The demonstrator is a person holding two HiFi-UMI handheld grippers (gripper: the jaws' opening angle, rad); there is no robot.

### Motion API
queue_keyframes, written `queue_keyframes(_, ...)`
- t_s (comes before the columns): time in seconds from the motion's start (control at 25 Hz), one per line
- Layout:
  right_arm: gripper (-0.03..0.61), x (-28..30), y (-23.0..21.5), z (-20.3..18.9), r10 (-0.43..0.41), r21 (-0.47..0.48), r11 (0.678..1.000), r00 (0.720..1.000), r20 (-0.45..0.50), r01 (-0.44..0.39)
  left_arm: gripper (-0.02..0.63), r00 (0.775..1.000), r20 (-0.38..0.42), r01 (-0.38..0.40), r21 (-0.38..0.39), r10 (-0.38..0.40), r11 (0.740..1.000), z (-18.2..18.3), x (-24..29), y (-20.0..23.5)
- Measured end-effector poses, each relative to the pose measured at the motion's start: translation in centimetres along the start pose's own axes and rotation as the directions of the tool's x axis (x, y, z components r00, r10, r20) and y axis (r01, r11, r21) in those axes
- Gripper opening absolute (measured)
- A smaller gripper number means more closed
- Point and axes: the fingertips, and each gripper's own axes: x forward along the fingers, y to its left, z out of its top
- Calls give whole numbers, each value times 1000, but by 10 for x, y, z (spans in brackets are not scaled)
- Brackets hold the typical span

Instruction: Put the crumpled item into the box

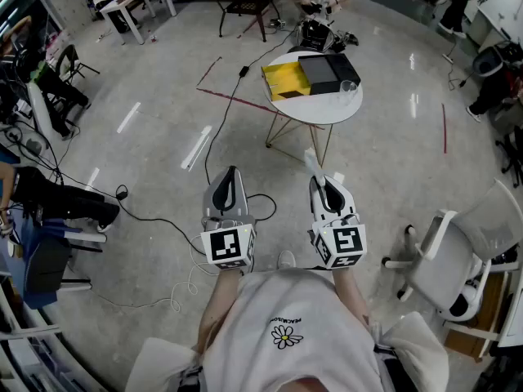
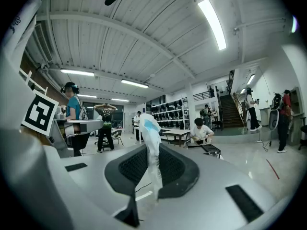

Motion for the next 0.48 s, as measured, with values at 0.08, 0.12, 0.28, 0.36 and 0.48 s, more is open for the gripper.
queue_keyframes(0.08, 49, 3, -2, 0, 1, 5, 1000, 1000, 3, -1, -3, 1000, -5, -12, -1, 12, 1000, -2, 5, 4)
queue_keyframes(0.12, 49, 5, -2, 1, 3, 6, 1000, 1000, 3, -3, -3, 1000, -7, -18, -1, 18, 1000, -3, 8, 7)
queue_keyframes(0.28, 49, 8, -3, 0, 20, 9, 1000, 1000, 1, -20, -3, 999, -11, -45, 3, 45, 999, -3, 14, 16)
queue_keyframes(0.36, 49, 8, -4, -1, 31, 28, 999, 1000, 5, -31, -3, 998, -17, -56, 8, 56, 998, -5, 16, 19)
queue_keyframes(0.48, 49, 10, -6, -2, 43, 45, 998, 999, 11, -44, -3, 997, -31, -75, -3, 75, 997, -11, 20, 25)
